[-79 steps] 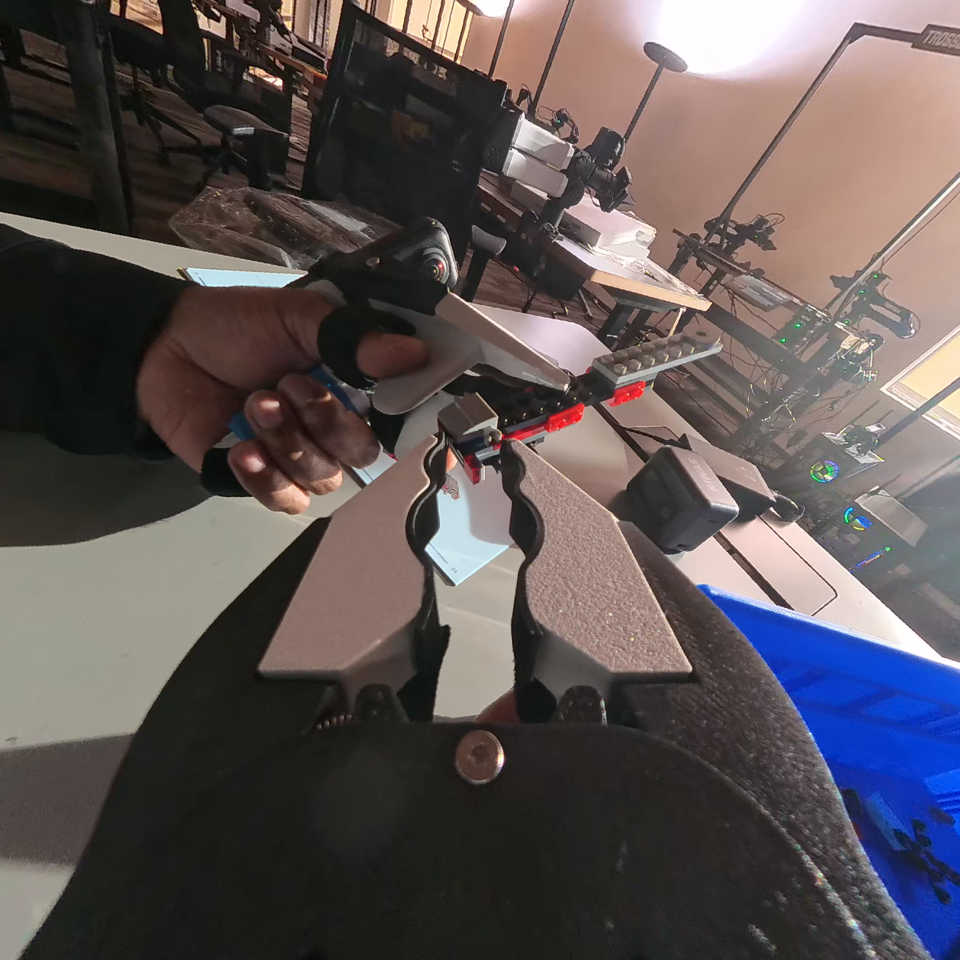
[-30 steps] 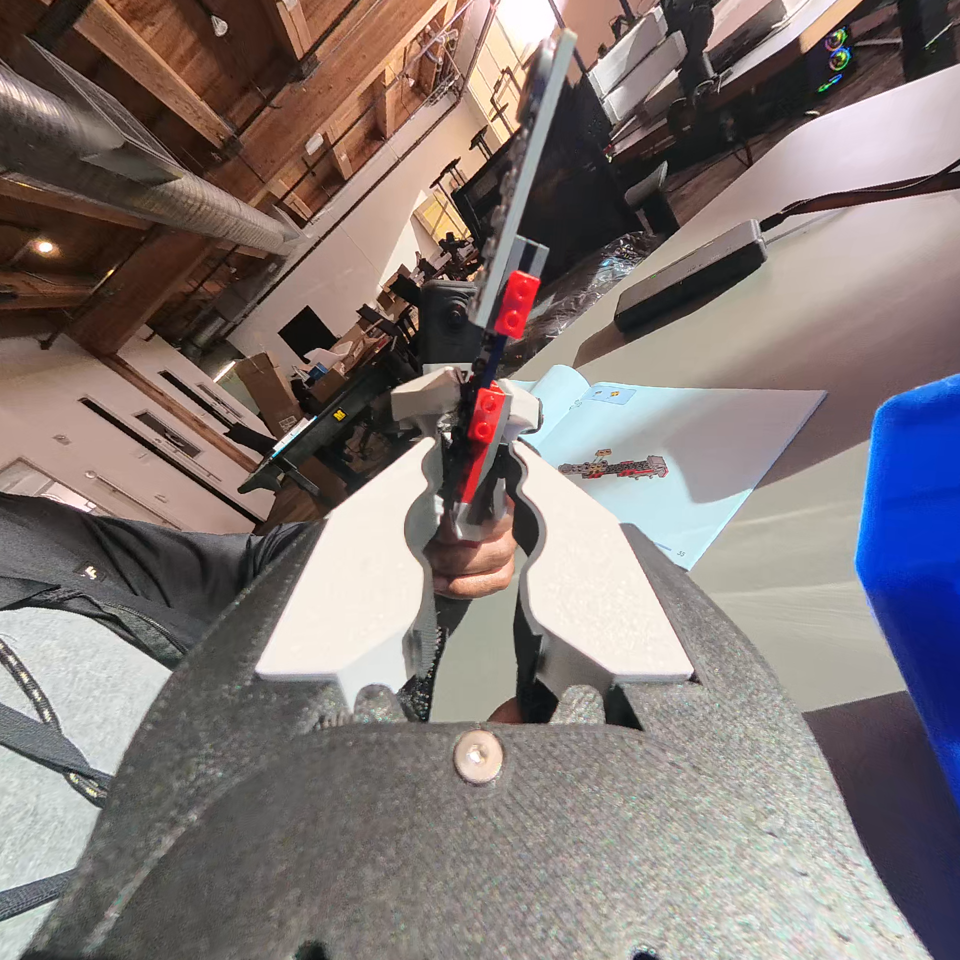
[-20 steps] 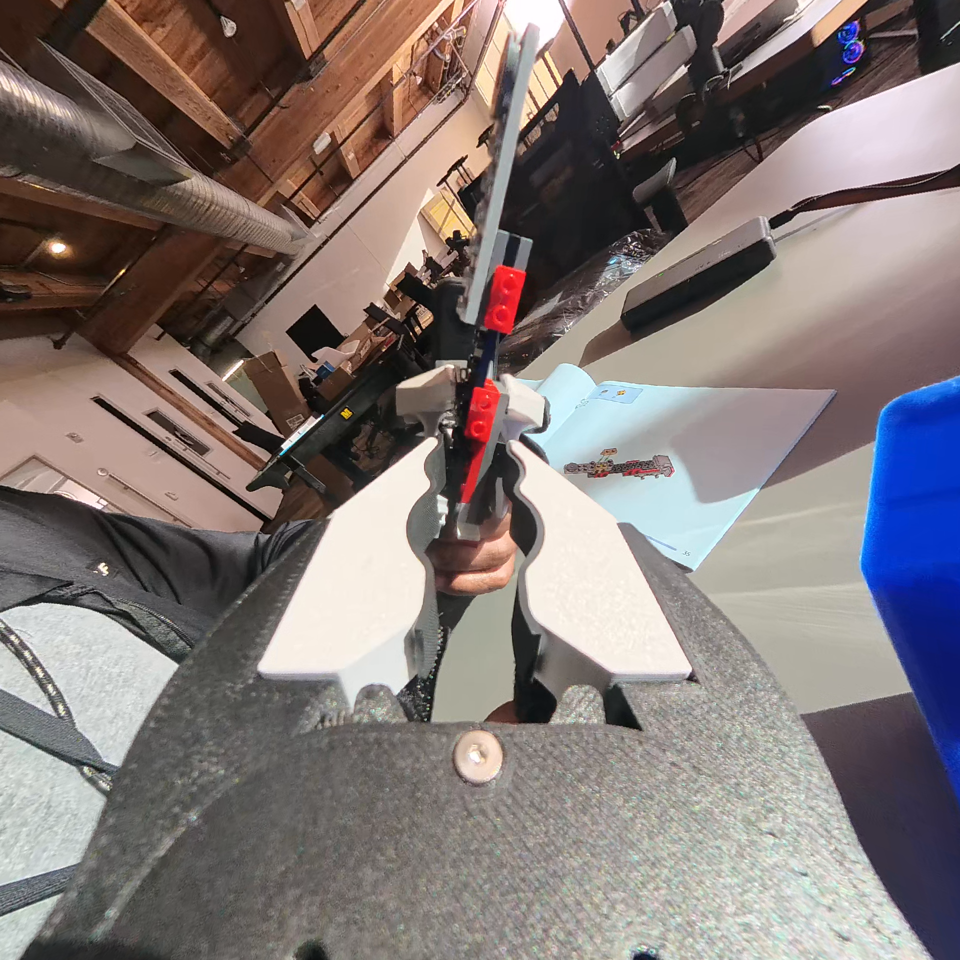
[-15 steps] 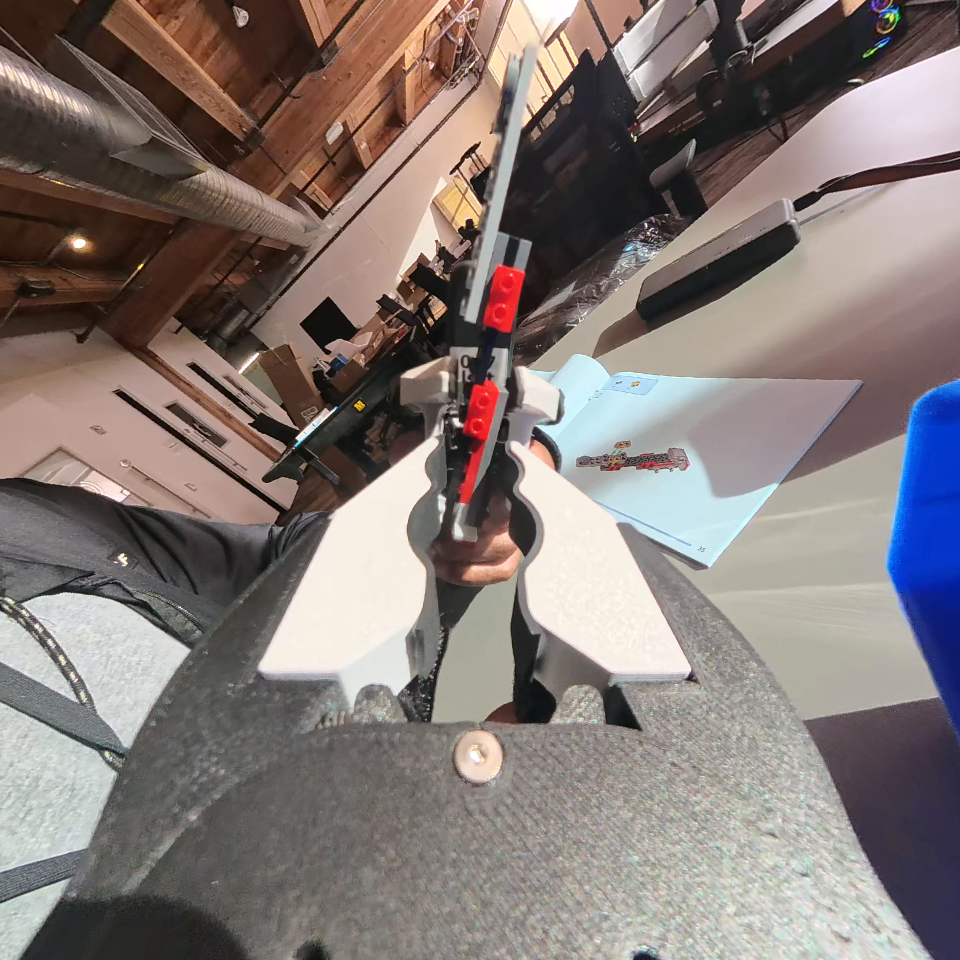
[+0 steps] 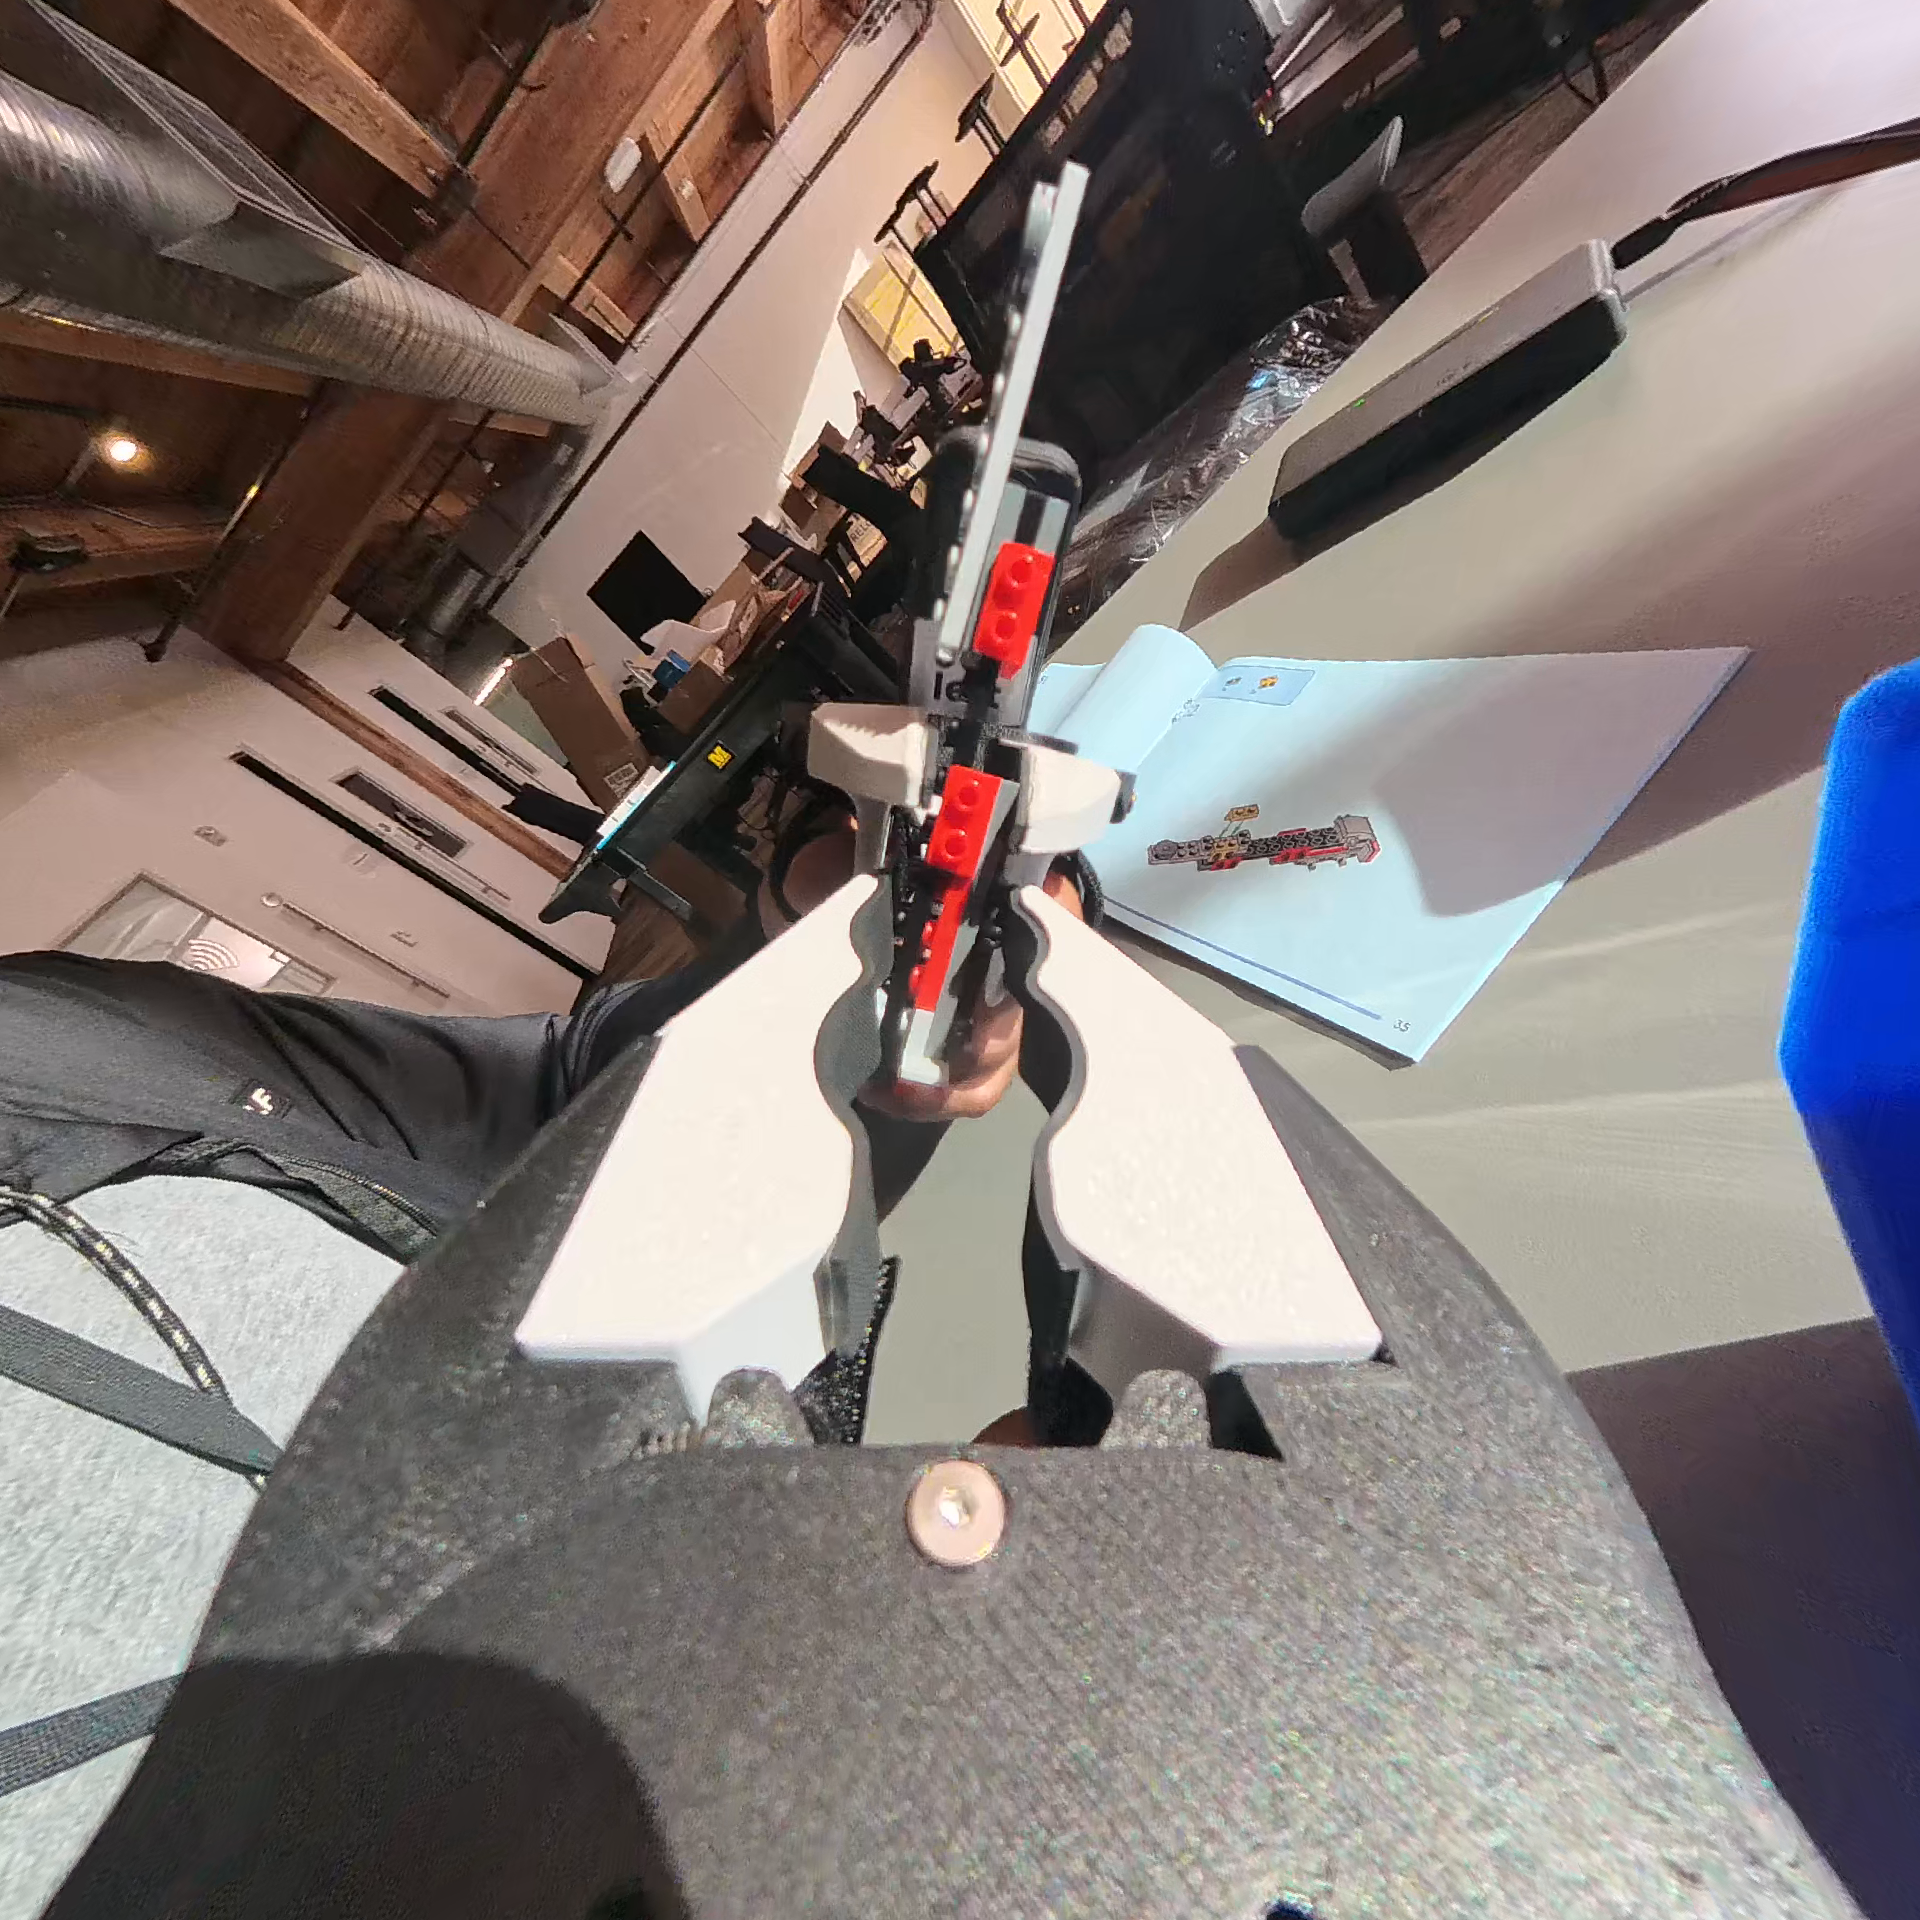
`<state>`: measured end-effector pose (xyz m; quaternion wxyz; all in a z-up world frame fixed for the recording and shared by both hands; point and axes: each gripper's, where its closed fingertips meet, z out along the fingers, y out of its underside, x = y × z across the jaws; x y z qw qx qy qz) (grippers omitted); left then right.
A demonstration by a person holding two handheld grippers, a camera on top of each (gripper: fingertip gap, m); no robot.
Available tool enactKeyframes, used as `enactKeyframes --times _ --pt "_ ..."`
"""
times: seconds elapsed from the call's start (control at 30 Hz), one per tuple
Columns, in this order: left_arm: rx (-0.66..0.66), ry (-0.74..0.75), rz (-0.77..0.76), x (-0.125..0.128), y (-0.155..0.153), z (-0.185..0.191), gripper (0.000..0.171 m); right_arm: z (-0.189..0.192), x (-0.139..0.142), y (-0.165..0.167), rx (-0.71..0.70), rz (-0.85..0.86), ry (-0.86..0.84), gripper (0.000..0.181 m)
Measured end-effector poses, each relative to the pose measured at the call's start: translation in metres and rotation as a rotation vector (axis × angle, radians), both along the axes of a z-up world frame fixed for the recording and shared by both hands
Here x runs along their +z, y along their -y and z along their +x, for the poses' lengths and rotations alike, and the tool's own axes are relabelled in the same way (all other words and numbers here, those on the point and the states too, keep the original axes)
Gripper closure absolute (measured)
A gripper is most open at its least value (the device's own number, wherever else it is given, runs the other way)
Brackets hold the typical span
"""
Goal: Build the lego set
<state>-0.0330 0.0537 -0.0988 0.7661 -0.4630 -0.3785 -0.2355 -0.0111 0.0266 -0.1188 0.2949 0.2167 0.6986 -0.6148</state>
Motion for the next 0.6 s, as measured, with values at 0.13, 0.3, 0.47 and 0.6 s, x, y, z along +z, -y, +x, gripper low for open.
enactKeyframes --times 0.13,0.3,0.47,0.6 --pt "0.023 0.048 0.032 -0.002 0.002 -0.004 0.157 -0.005 0.002 0.000 -0.030 -0.010 0.005 0.154" --pt "0.079 0.088 0.093 -0.002 0.012 -0.013 0.158 -0.013 0.012 -0.003 -0.096 -0.041 -0.043 0.141" --pt "0.145 0.091 0.127 0.001 0.023 -0.019 0.158 -0.016 0.026 -0.005 -0.162 -0.087 -0.151 0.137" --pt "0.212 0.111 0.174 0.001 0.036 -0.026 0.158 -0.022 0.039 -0.009 -0.250 -0.135 -0.272 0.136"
